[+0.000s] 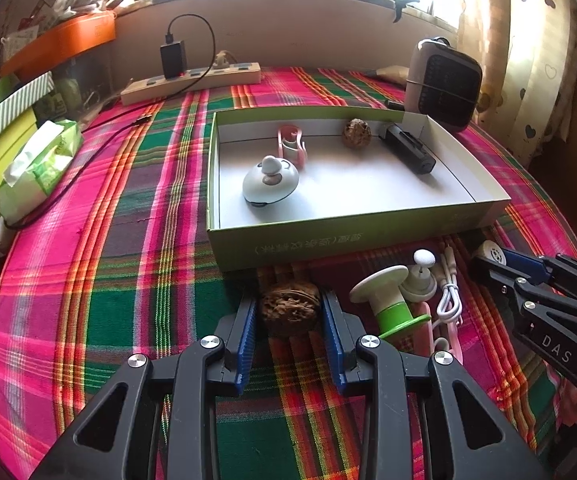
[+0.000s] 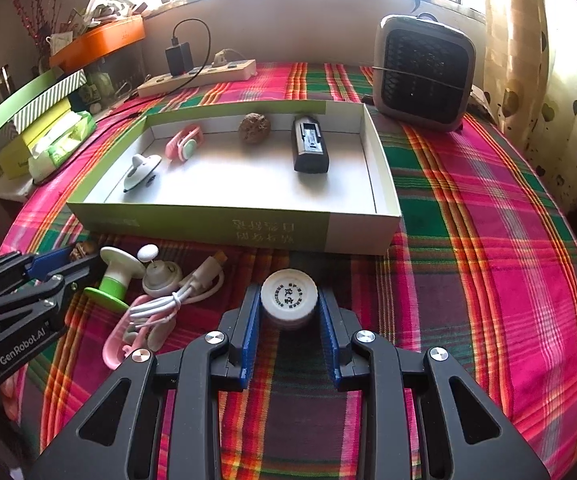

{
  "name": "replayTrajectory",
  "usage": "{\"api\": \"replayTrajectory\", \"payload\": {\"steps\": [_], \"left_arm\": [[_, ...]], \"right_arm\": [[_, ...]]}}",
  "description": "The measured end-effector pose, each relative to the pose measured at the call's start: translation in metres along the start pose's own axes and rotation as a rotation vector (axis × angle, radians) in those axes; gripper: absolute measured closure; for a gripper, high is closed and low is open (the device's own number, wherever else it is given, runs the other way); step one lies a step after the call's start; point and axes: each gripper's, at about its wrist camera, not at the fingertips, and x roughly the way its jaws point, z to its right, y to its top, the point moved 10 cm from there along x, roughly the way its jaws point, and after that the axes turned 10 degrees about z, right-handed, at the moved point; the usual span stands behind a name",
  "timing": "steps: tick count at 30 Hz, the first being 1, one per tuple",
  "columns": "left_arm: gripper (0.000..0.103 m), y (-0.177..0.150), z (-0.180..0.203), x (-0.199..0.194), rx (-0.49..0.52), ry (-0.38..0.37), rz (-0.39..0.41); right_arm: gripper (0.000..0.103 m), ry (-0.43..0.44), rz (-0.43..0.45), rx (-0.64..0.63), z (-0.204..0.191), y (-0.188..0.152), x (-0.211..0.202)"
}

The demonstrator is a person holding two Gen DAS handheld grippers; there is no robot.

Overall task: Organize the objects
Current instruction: 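Grasp the walnut with left gripper while right gripper grasps white round container, then carry the walnut and white round container into the white box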

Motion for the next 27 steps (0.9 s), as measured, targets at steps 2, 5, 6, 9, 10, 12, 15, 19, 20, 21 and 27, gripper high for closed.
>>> {"api": "replayTrajectory", "payload": {"steps": [2,5,6,9,10,12,15,19,20,21,27], "left_arm": [[0.074,0.0,0.0,0.0,-0.002,0.001,-0.001],[0.074,0.0,0.0,-0.004,-0.002,0.001,0.003],[0.074,0.001,0.001,-0.005,-0.002,-0.001,0.005],[0.074,0.004,0.001,-0.007,-0.001,0.004,0.016],[0.074,0.005,0.001,-0.009,0.002,0.004,0.021],[0.074,0.007,0.002,-0.01,0.003,-0.002,0.025],[0.074,0.009,0.003,-0.012,0.003,-0.007,0.03],[0.074,0.014,0.005,-0.016,0.005,-0.014,0.042],[0.074,0.015,0.005,-0.017,0.003,-0.017,0.045],[0.074,0.016,0.005,-0.018,0.003,-0.019,0.047],[0.074,0.025,0.007,-0.022,0.009,-0.022,0.066]], "right_arm": [[0.074,0.004,0.004,-0.003,-0.001,0.001,0.0],[0.074,0.007,0.009,-0.007,-0.002,0.002,-0.002],[0.074,0.009,0.012,-0.007,-0.003,0.003,-0.002],[0.074,0.013,0.021,-0.014,-0.005,0.005,-0.004],[0.074,0.014,0.021,-0.017,-0.006,0.005,-0.005],[0.074,0.018,0.026,-0.017,-0.006,0.007,-0.007],[0.074,0.018,0.034,-0.017,-0.006,0.009,-0.009],[0.074,0.025,0.043,-0.021,-0.008,0.012,-0.012],[0.074,0.028,0.045,-0.022,-0.009,0.013,-0.013],[0.074,0.031,0.047,-0.026,-0.01,0.014,-0.014],[0.074,0.043,0.066,-0.024,-0.012,0.02,-0.018]]}}
